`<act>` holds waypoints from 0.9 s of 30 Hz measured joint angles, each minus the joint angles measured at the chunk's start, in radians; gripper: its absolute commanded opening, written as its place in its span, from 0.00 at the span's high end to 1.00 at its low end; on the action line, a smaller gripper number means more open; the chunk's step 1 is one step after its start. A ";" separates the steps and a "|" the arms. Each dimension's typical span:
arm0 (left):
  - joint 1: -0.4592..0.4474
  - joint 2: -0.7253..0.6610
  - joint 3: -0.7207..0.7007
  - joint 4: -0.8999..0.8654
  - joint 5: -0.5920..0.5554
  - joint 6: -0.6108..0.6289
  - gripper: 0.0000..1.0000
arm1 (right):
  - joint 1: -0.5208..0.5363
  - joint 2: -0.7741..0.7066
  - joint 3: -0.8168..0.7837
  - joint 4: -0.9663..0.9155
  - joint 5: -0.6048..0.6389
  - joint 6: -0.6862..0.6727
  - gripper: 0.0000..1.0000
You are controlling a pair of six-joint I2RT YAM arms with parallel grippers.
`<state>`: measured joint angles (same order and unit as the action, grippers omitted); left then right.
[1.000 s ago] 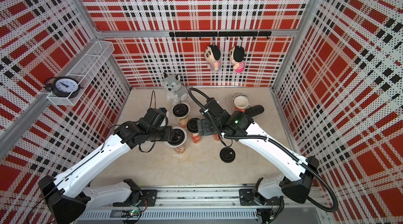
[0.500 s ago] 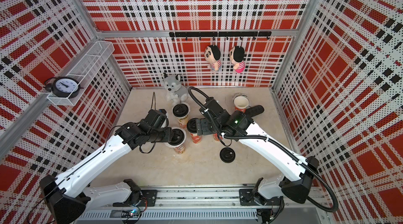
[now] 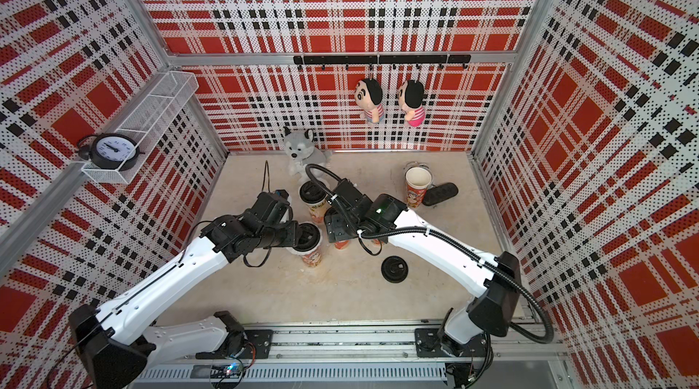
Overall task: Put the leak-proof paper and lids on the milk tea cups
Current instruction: Secure the cup lid on the cup.
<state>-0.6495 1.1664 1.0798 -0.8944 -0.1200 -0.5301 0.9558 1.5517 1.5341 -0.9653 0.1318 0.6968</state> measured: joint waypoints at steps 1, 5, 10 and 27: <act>0.000 -0.003 -0.004 0.005 -0.001 -0.001 0.58 | 0.006 0.016 0.000 0.007 -0.002 0.006 0.25; -0.003 -0.014 -0.019 0.021 -0.002 -0.005 0.58 | 0.022 0.055 0.000 0.035 -0.009 0.029 0.30; -0.003 -0.026 -0.032 0.031 -0.002 -0.005 0.58 | 0.033 0.081 0.000 0.063 -0.018 0.057 0.35; -0.004 -0.042 -0.055 0.057 -0.001 -0.008 0.58 | 0.043 0.134 0.000 0.107 -0.031 0.105 0.39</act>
<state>-0.6537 1.1244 1.0245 -0.8371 -0.1211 -0.5377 0.9985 1.6852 1.5337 -0.8581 0.1009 0.8021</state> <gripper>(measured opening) 0.420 0.608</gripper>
